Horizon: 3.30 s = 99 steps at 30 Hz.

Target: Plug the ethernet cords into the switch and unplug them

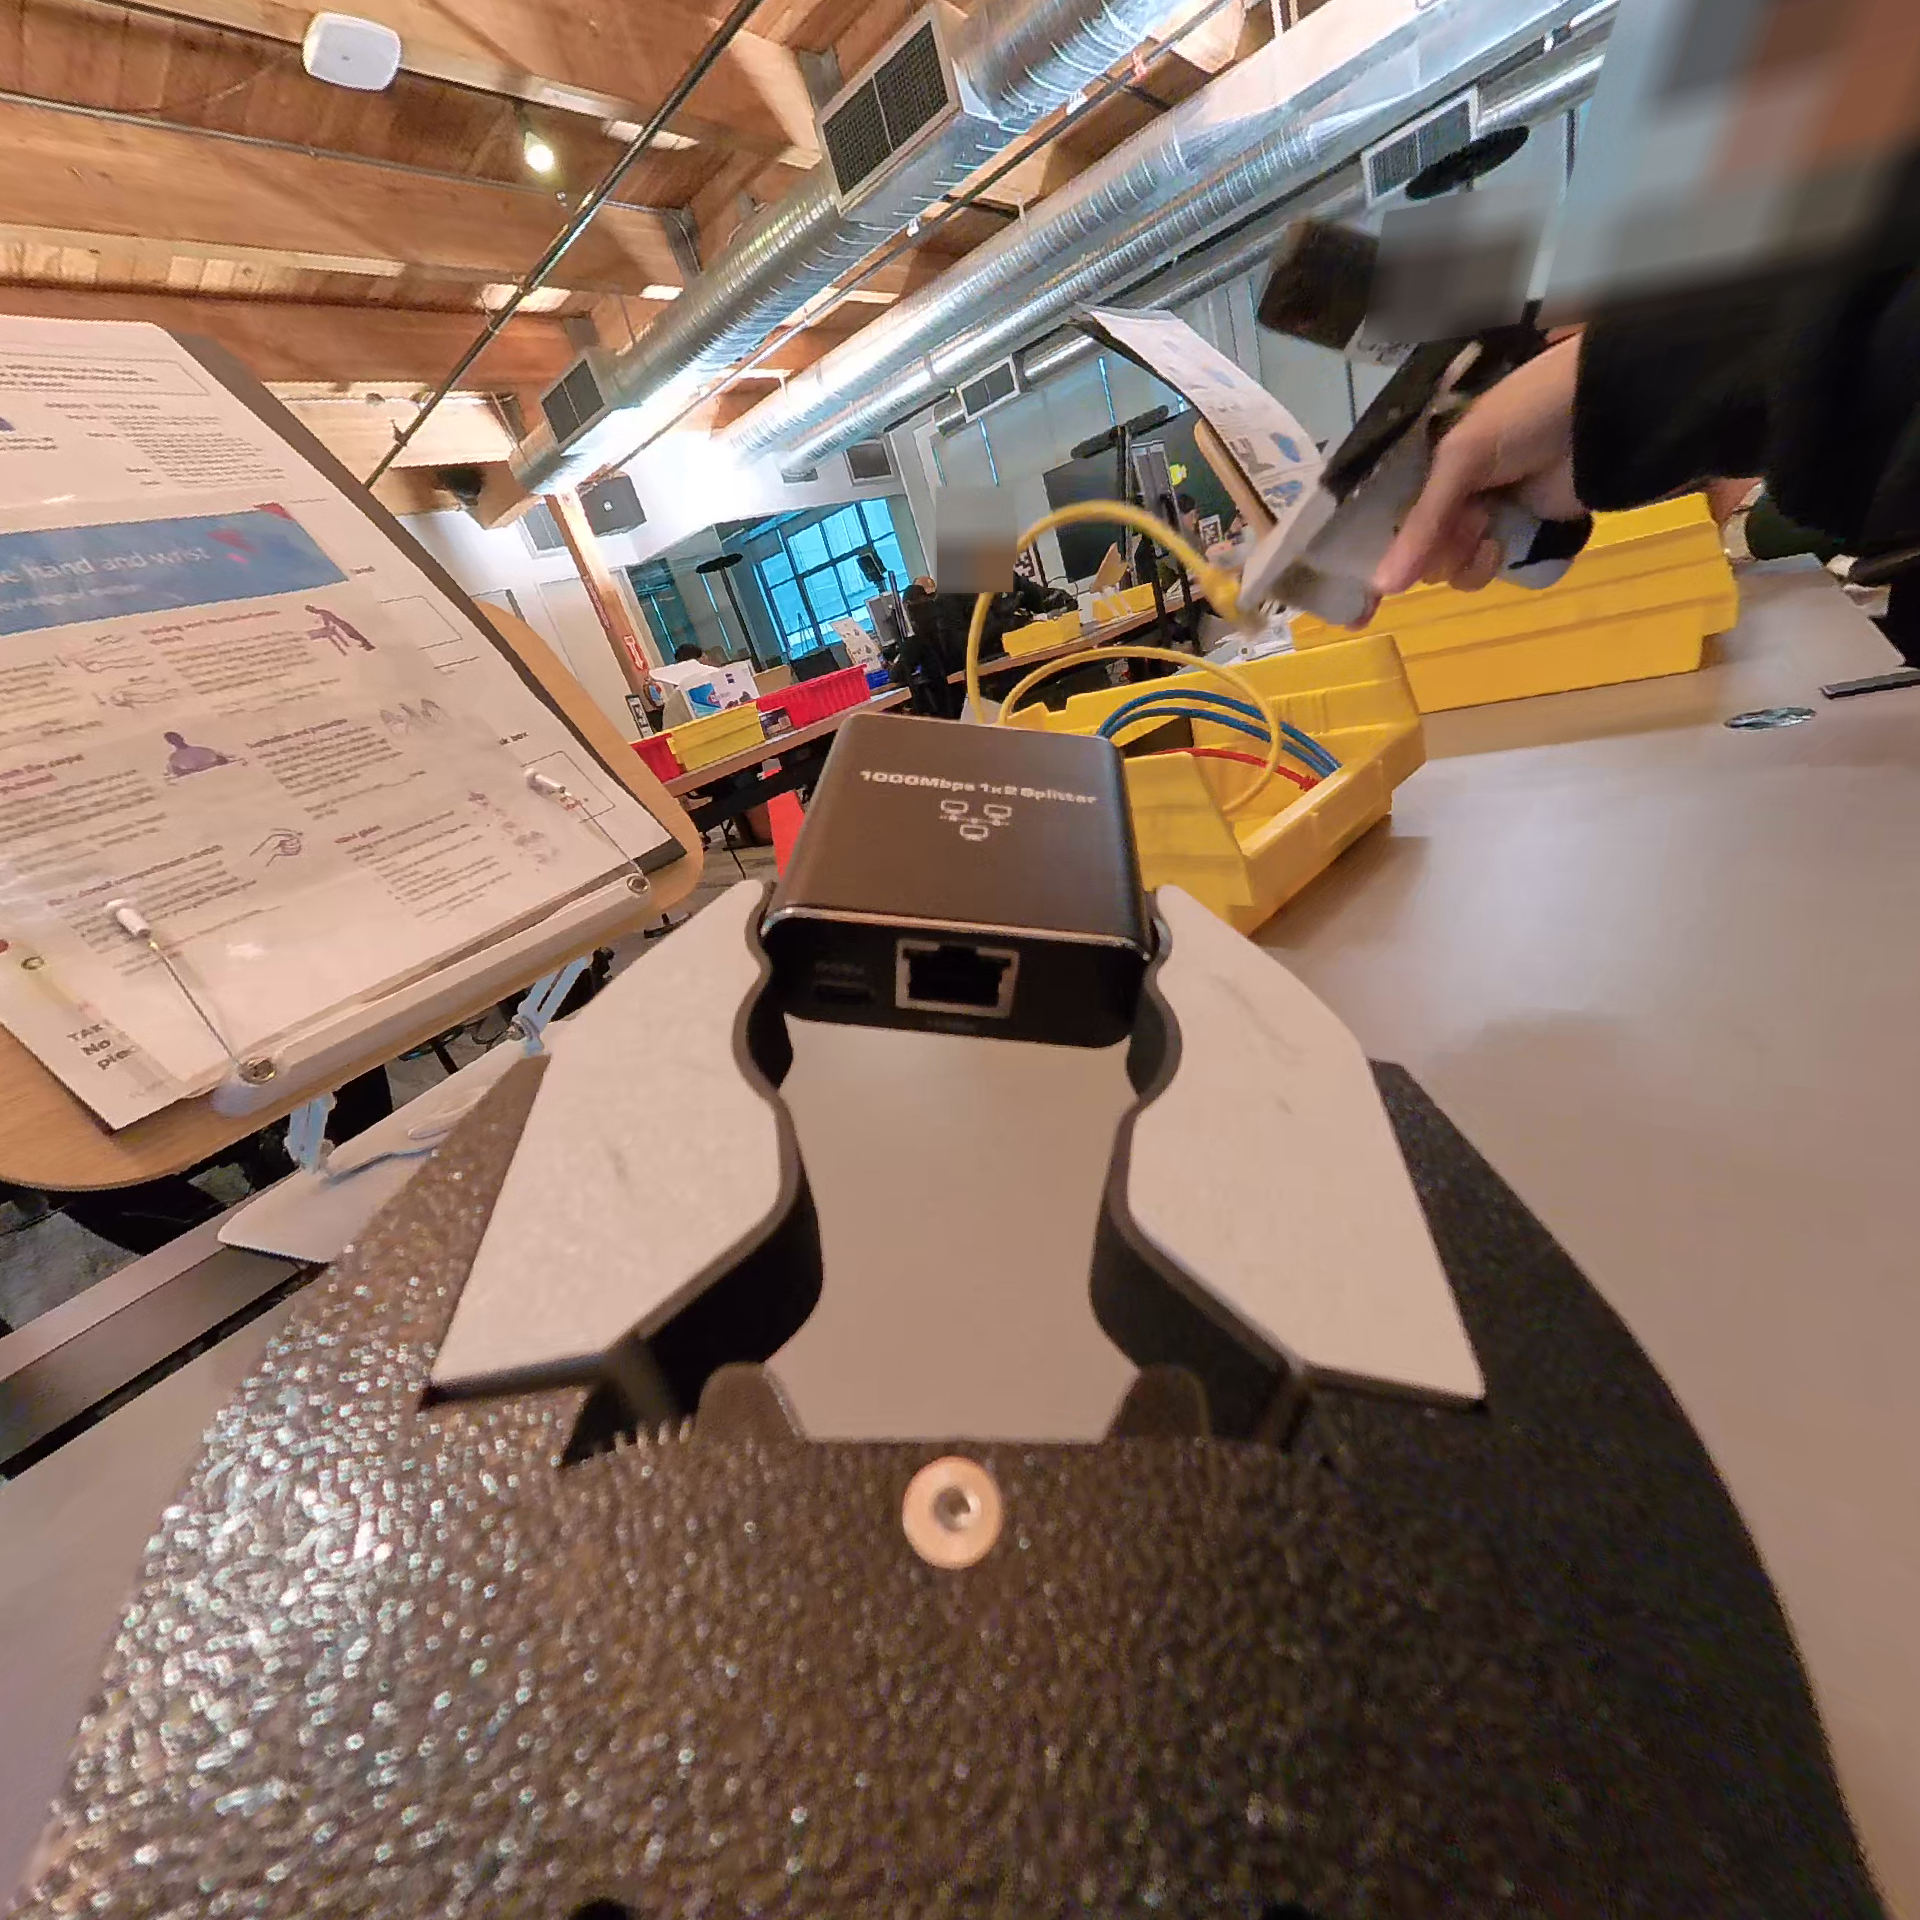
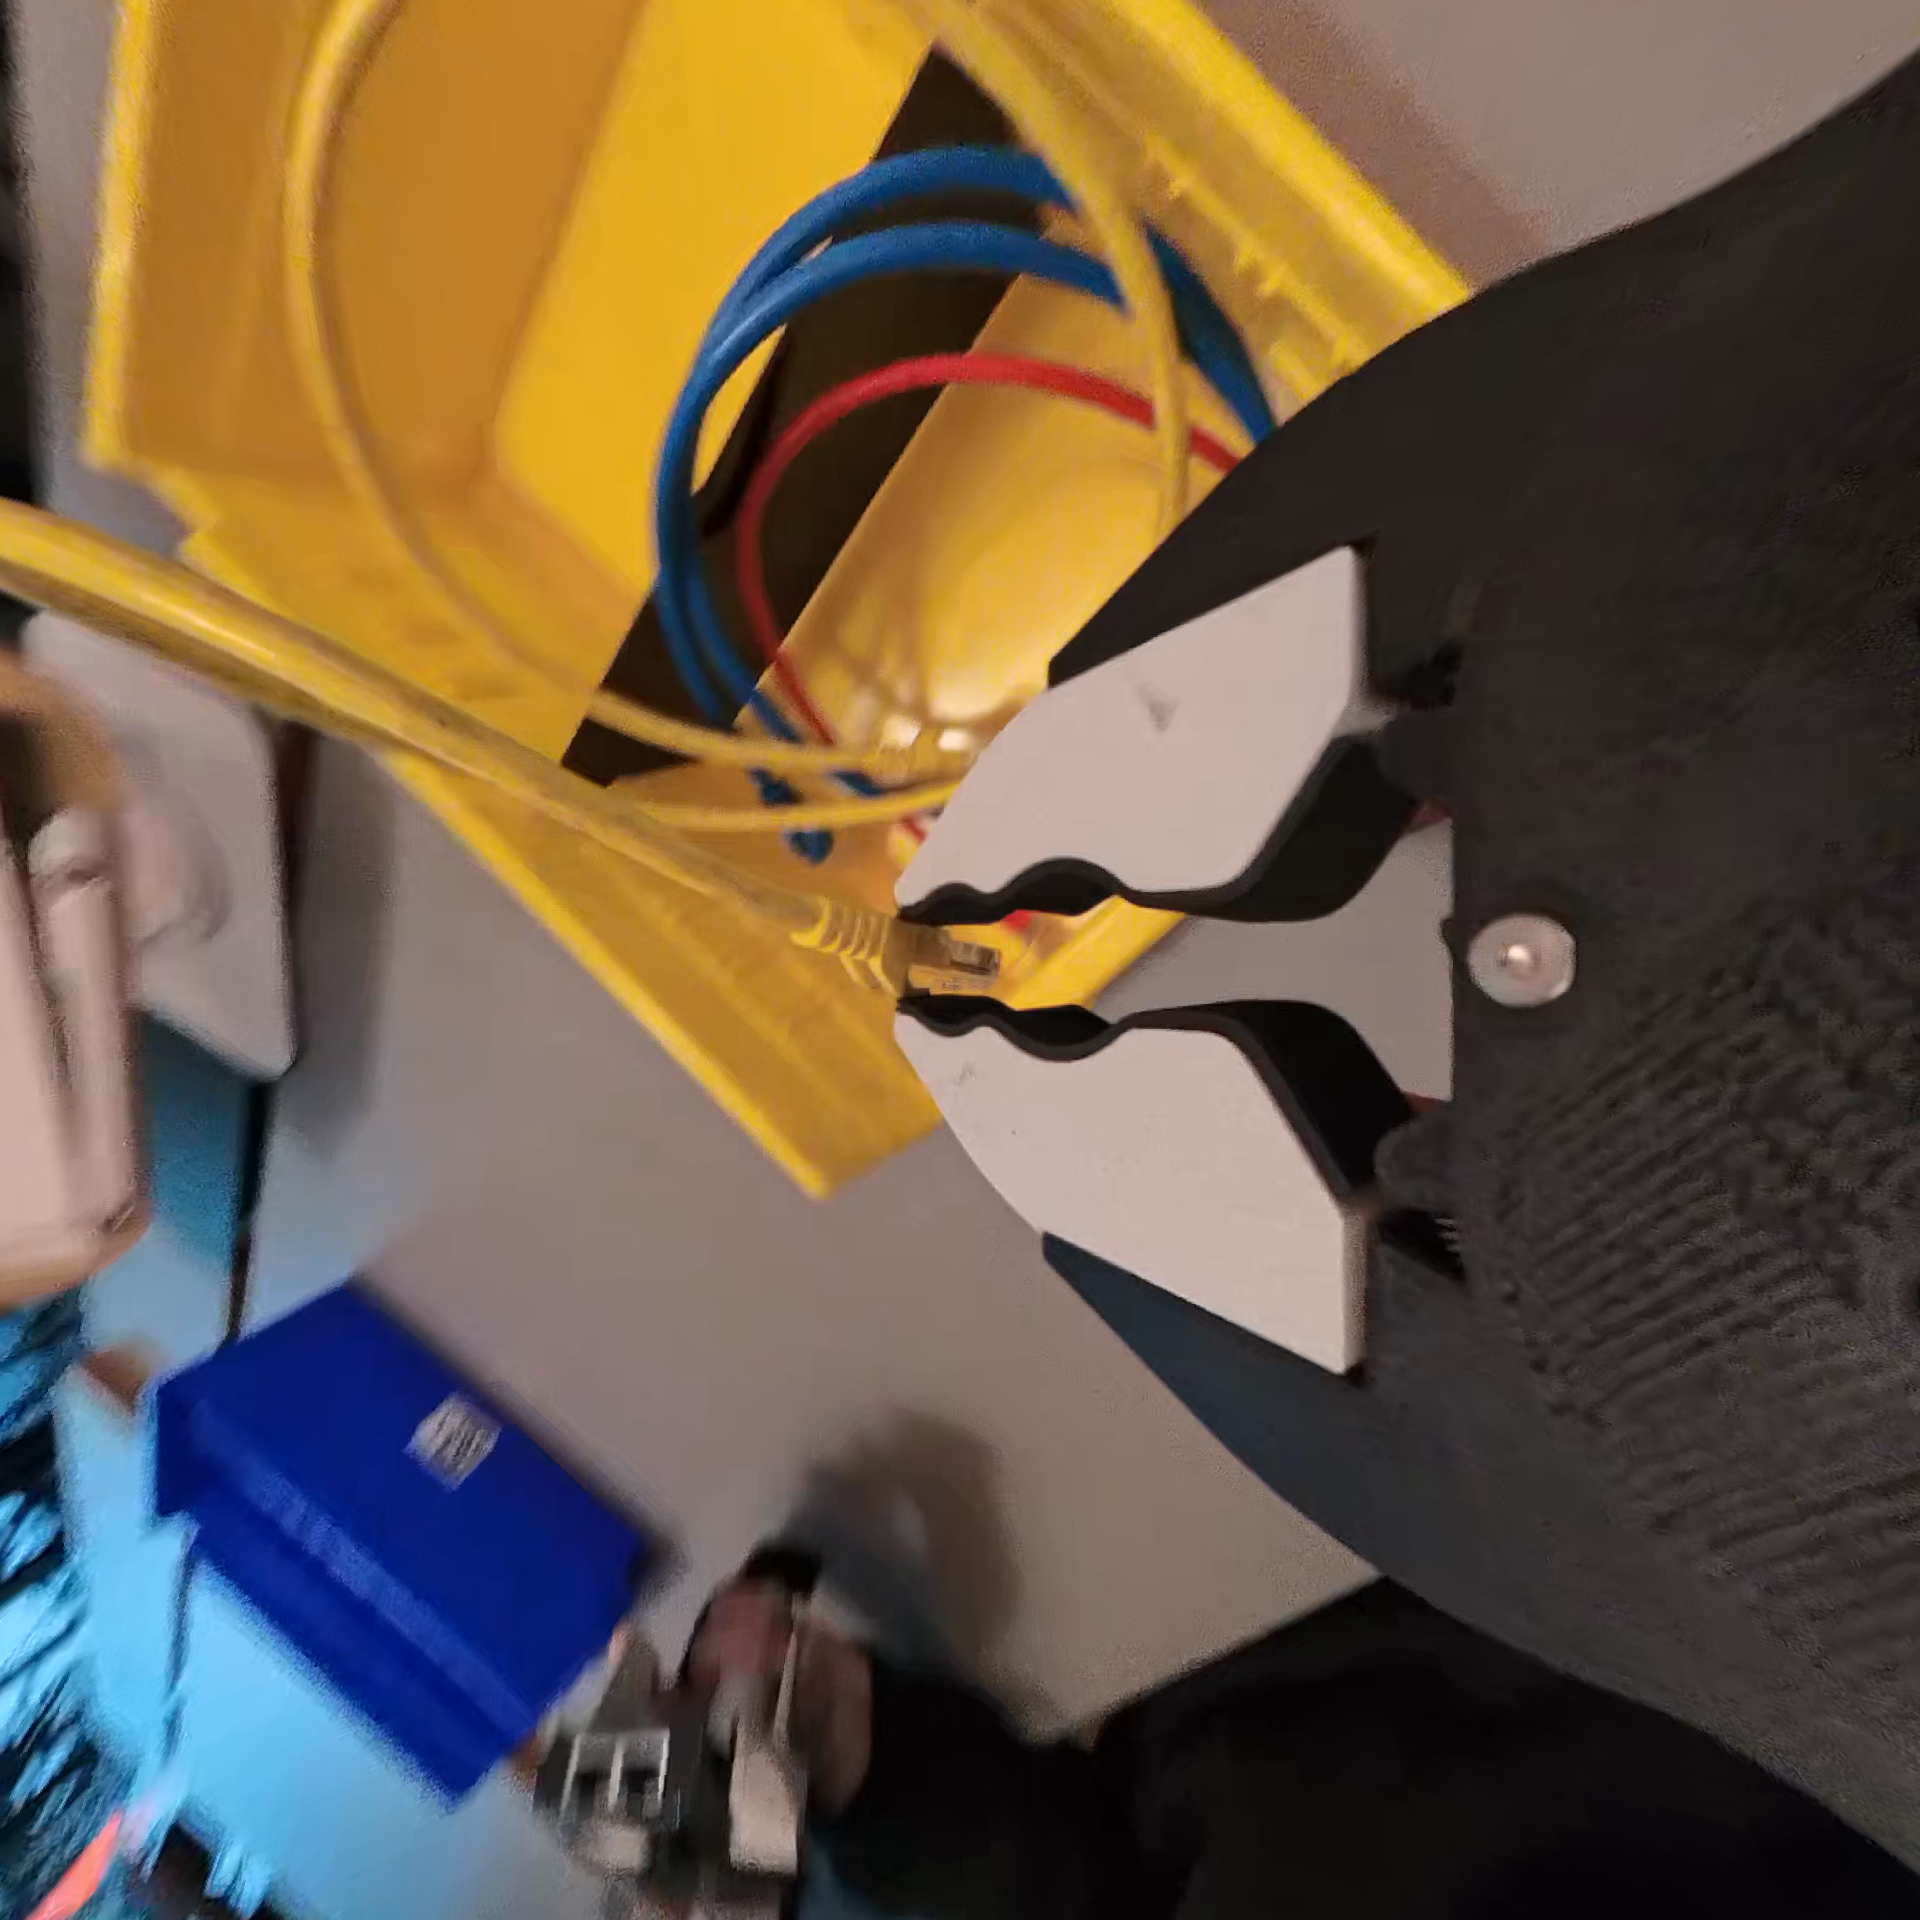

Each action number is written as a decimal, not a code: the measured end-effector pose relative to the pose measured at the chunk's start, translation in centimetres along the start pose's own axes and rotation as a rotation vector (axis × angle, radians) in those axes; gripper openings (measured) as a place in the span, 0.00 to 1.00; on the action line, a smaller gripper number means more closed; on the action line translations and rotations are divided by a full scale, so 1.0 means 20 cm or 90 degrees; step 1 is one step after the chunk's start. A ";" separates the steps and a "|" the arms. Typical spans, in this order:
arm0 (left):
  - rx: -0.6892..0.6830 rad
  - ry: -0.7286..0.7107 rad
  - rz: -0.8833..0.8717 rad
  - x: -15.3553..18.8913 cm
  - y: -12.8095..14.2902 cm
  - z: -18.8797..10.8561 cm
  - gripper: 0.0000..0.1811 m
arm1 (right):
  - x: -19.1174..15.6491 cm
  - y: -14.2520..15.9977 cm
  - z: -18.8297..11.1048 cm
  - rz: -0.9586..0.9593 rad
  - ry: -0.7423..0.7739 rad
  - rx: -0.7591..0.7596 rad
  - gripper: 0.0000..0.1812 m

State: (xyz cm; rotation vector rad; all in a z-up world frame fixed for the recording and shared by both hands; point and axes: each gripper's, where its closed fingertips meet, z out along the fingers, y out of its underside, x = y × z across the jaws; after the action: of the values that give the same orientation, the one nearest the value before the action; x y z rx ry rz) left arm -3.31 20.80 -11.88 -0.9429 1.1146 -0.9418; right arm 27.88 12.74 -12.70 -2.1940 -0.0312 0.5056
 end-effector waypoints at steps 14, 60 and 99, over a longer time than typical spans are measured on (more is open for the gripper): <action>0.002 0.009 -0.012 0.01 0.00 0.00 0.35 | 0.18 0.26 0.09 -0.038 0.186 -0.249 0.42; 0.029 0.081 -0.048 0.13 -0.02 0.02 0.41 | 0.38 -0.54 0.47 -0.370 0.384 -0.465 0.14; -0.285 0.036 -0.150 0.51 0.22 0.92 0.49 | 0.07 0.38 -0.38 0.117 0.356 0.221 0.45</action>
State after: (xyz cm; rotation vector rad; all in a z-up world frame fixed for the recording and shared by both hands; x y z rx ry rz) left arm 17.02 14.95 -15.74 -1.4438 1.3106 -0.9289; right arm 30.69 2.57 -14.82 -1.9303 0.5230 -0.0211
